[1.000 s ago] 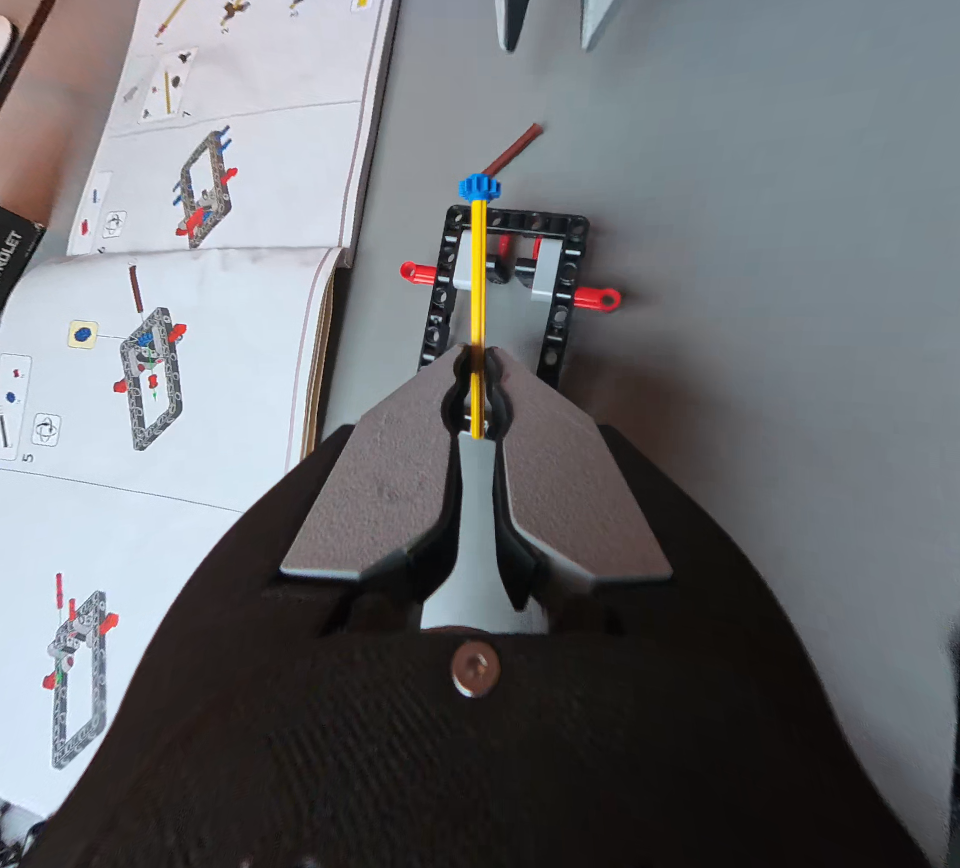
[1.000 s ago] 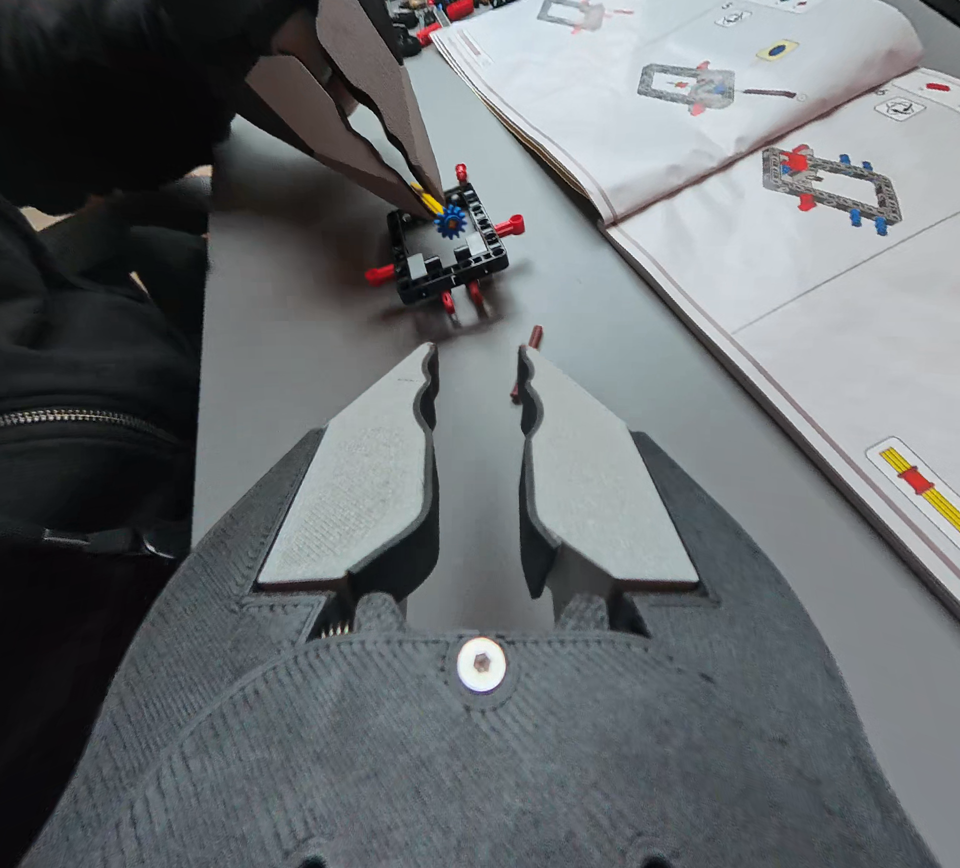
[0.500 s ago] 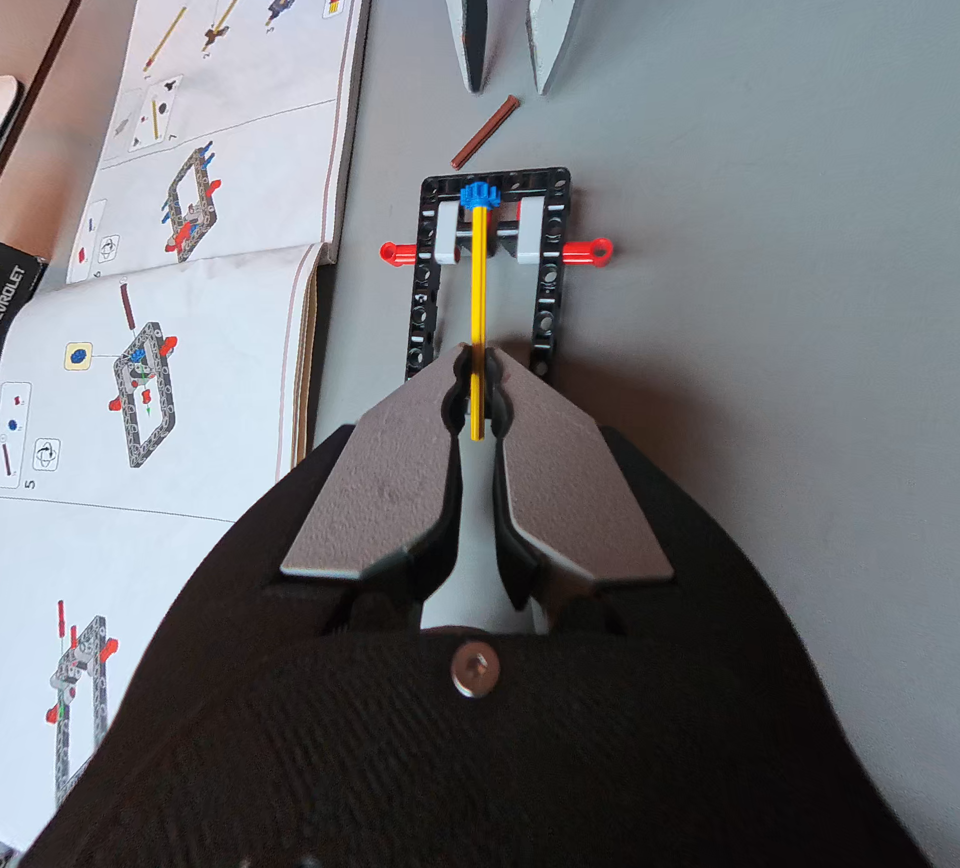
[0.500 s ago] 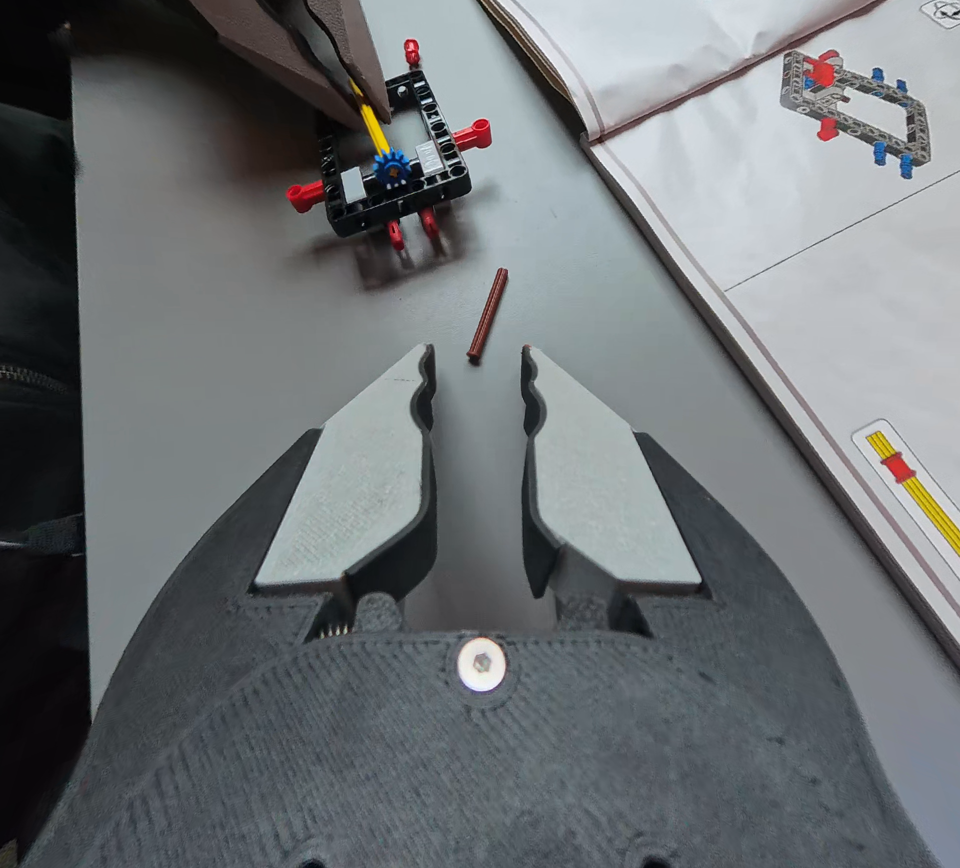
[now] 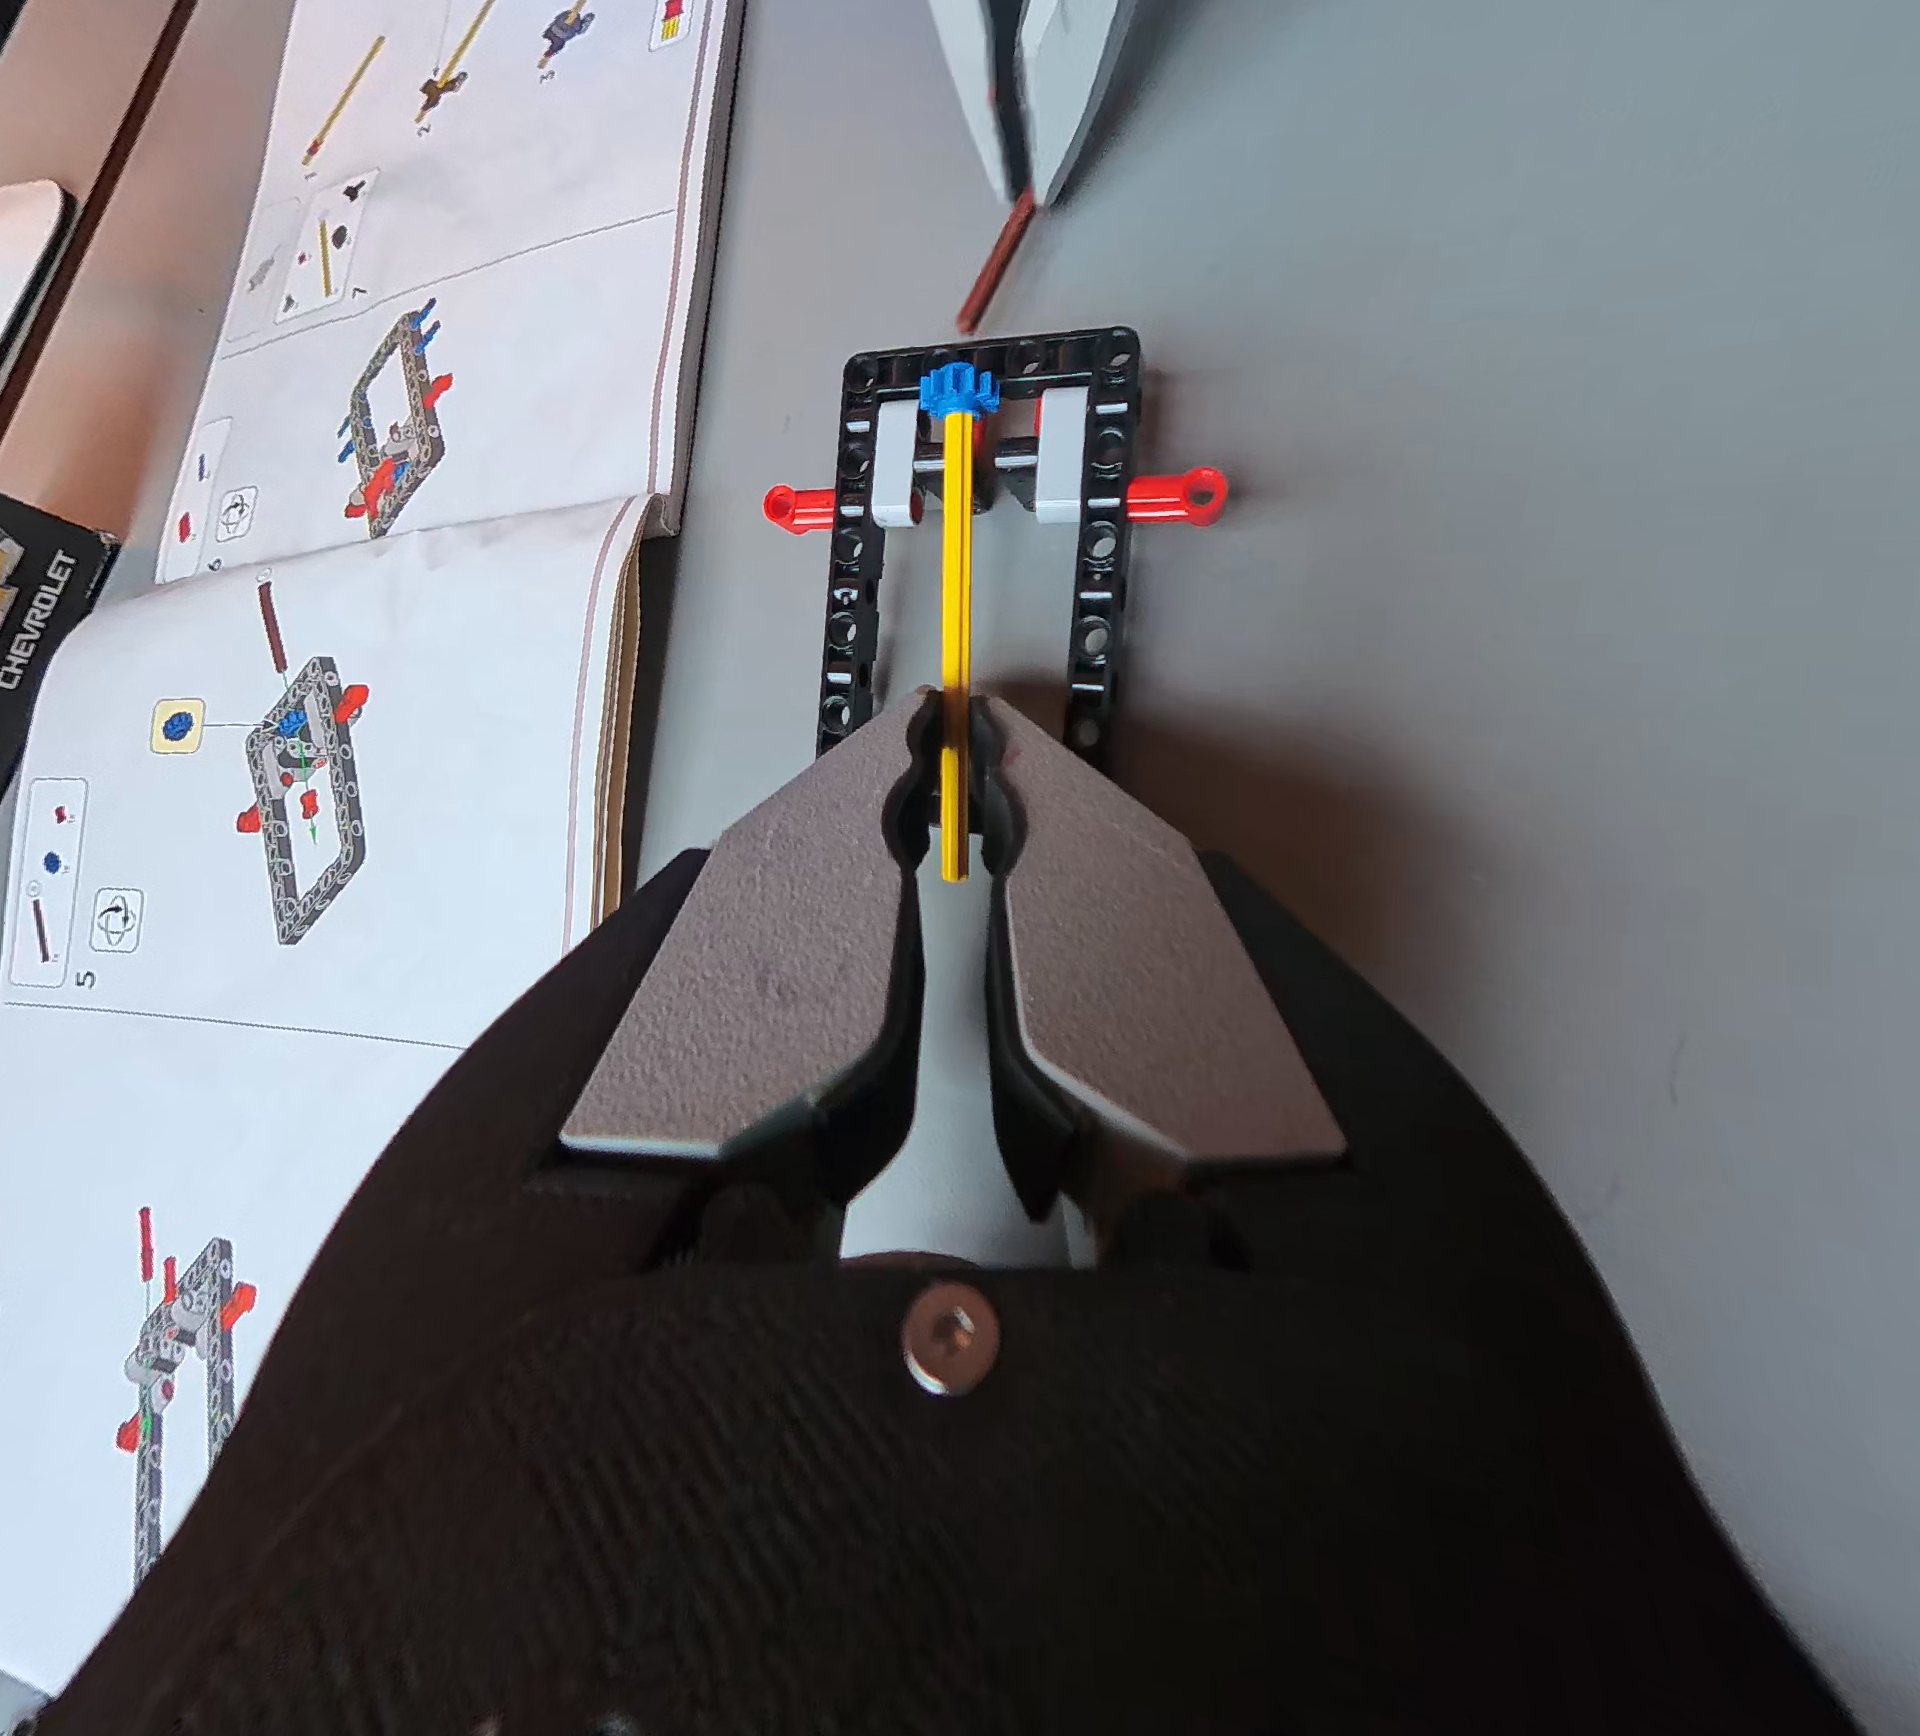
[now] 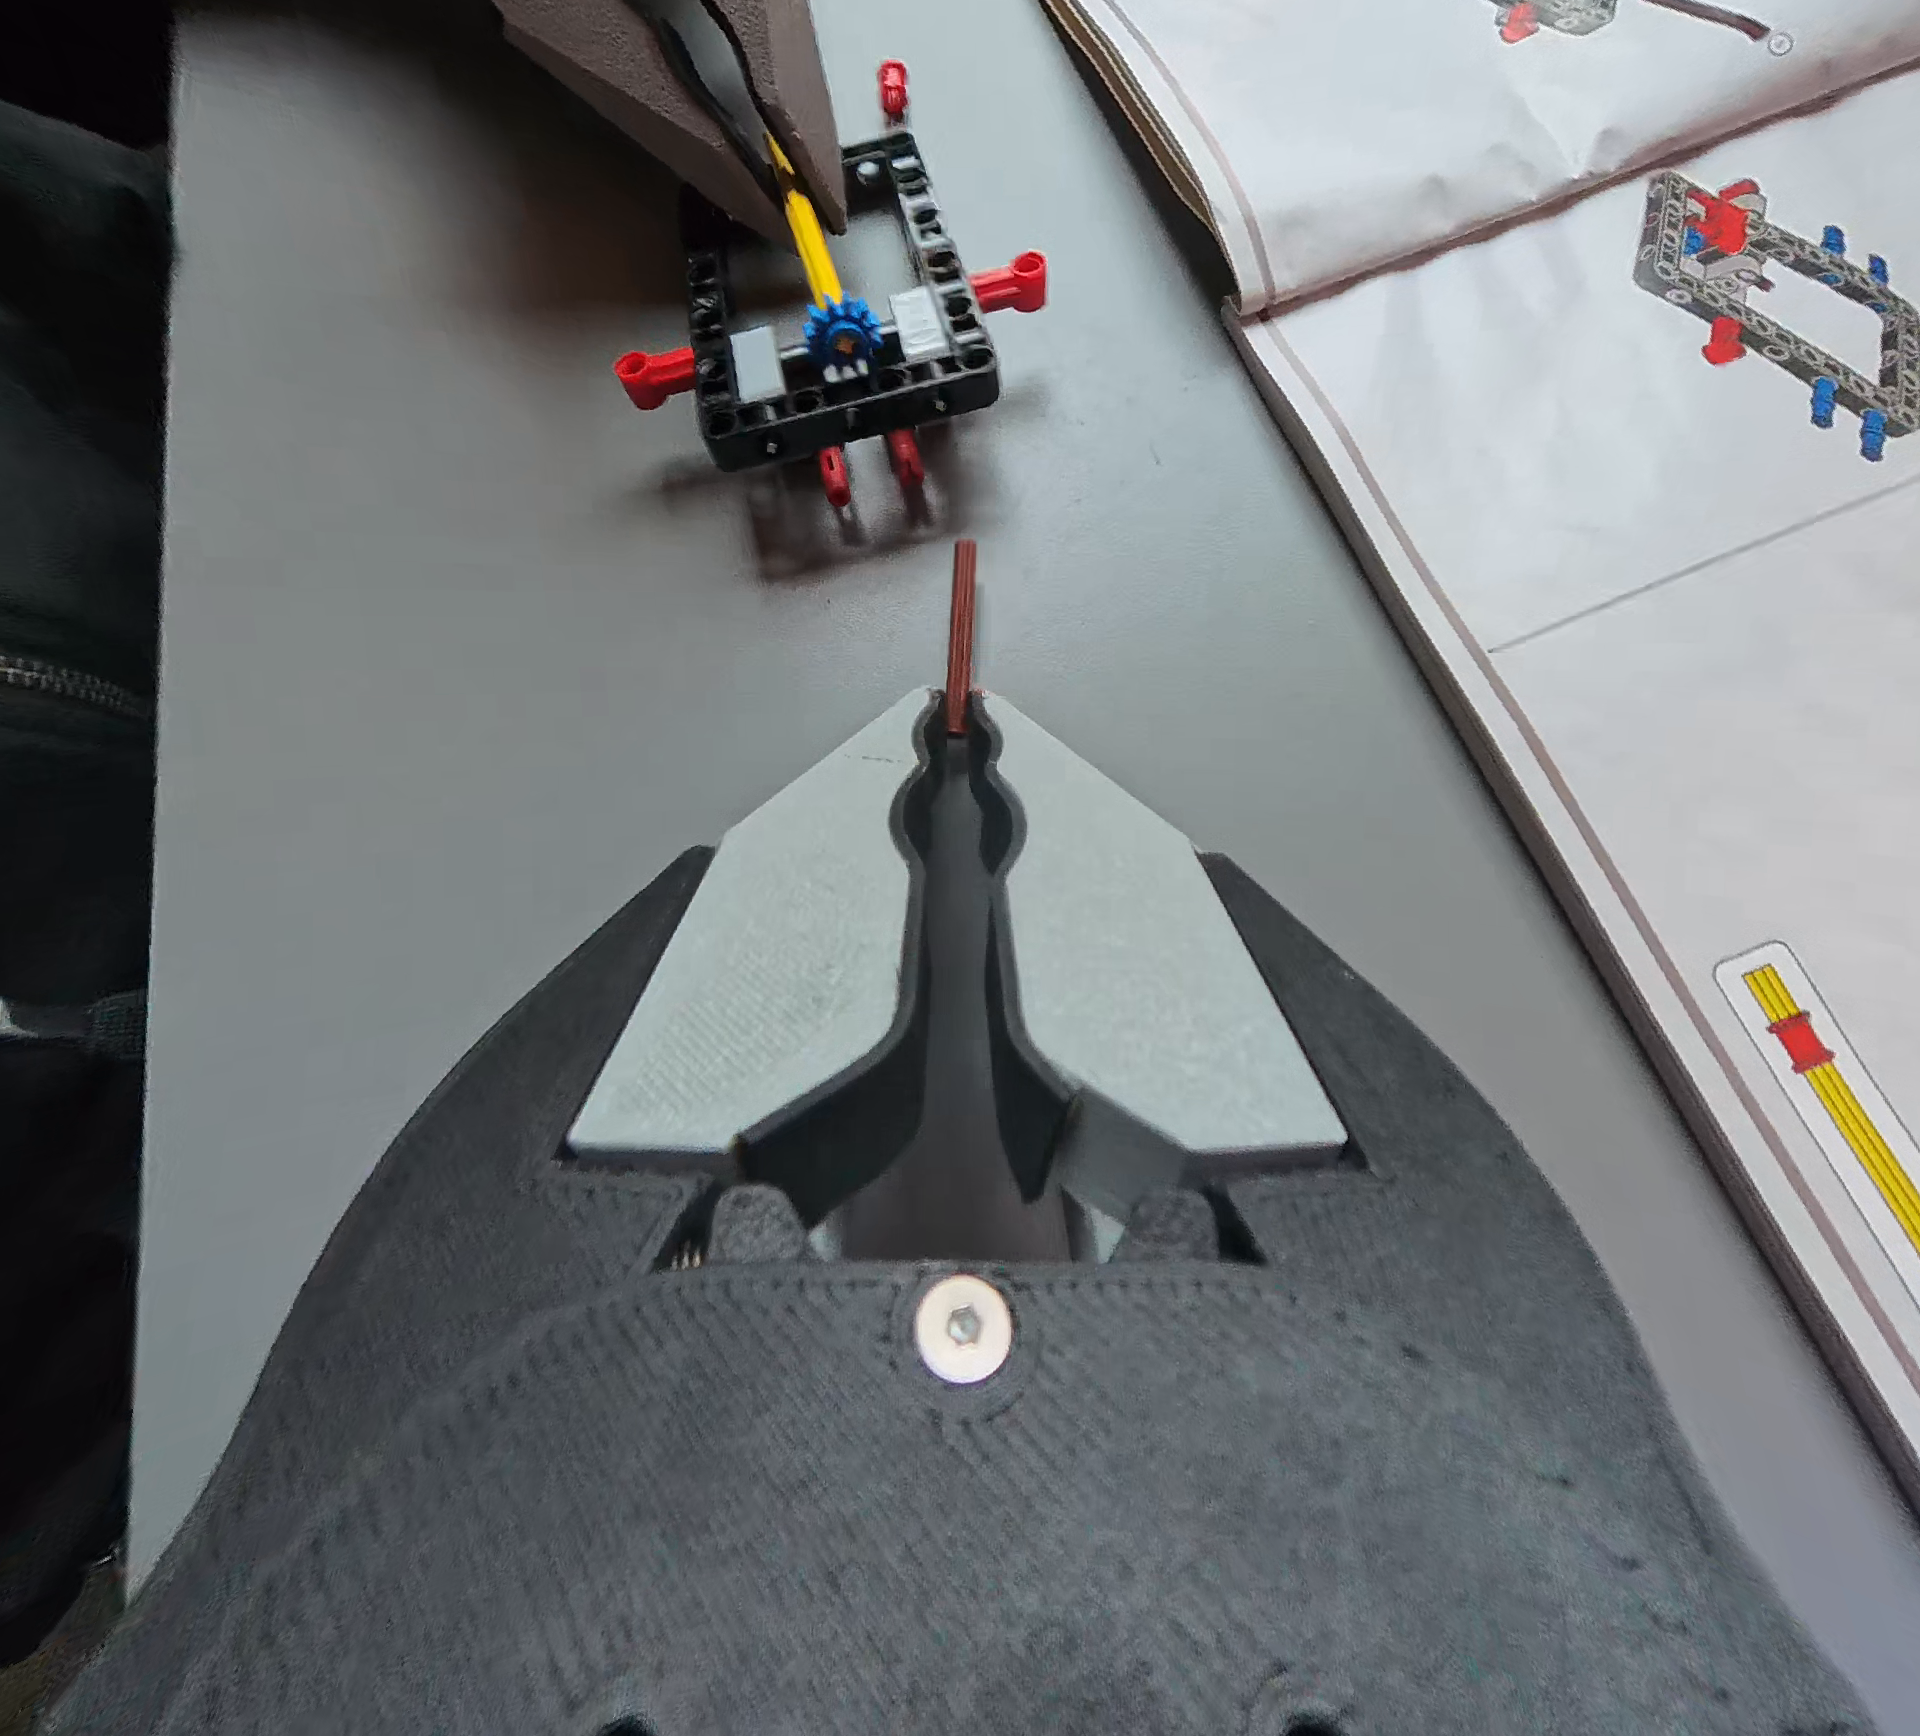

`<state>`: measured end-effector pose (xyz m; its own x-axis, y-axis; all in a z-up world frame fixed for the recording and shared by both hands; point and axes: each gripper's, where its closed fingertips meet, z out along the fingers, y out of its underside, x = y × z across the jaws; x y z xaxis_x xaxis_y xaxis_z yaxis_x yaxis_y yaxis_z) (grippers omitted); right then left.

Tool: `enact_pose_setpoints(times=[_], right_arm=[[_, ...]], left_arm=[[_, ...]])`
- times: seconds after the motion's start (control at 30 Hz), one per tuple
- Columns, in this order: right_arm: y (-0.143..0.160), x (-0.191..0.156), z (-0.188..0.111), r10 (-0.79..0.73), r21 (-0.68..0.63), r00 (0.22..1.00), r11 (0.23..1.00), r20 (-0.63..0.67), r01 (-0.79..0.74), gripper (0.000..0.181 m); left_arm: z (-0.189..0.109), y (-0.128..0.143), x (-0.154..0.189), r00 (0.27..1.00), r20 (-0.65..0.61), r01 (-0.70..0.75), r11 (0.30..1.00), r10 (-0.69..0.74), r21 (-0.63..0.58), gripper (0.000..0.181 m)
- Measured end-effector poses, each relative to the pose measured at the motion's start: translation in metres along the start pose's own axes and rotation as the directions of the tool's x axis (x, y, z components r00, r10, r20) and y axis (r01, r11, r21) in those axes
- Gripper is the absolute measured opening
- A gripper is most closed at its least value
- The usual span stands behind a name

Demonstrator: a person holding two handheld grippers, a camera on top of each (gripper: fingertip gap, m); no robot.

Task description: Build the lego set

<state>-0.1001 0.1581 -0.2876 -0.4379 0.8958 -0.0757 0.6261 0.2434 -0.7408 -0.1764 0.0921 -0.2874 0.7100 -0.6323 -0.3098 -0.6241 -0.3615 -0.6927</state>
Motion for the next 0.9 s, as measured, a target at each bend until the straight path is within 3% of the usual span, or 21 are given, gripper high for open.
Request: enact_pose_setpoints(times=[0.33, 0.63, 0.9], right_arm=[[-0.009, -0.015, -0.007, -0.055, 0.066, 0.997, 0.997, 0.057, 0.051, 0.0], [-0.014, -0.017, -0.007, -0.313, -0.018, 0.944, 0.95, -0.106, 0.313, 0.0], [-0.021, -0.014, -0.007, -0.415, -0.072, 0.893, 0.91, -0.175, 0.409, 0.0]], left_arm=[[-0.004, -0.004, -0.003, 1.0, 0.009, 0.014, 0.999, -0.014, 0.041, 0.002], [-0.002, -0.003, 0.002, 1.0, -0.002, -0.011, 1.0, 0.011, 0.02, 0.002], [-0.005, -0.005, -0.003, 1.0, -0.001, 0.029, 0.998, -0.029, 0.05, 0.002]])
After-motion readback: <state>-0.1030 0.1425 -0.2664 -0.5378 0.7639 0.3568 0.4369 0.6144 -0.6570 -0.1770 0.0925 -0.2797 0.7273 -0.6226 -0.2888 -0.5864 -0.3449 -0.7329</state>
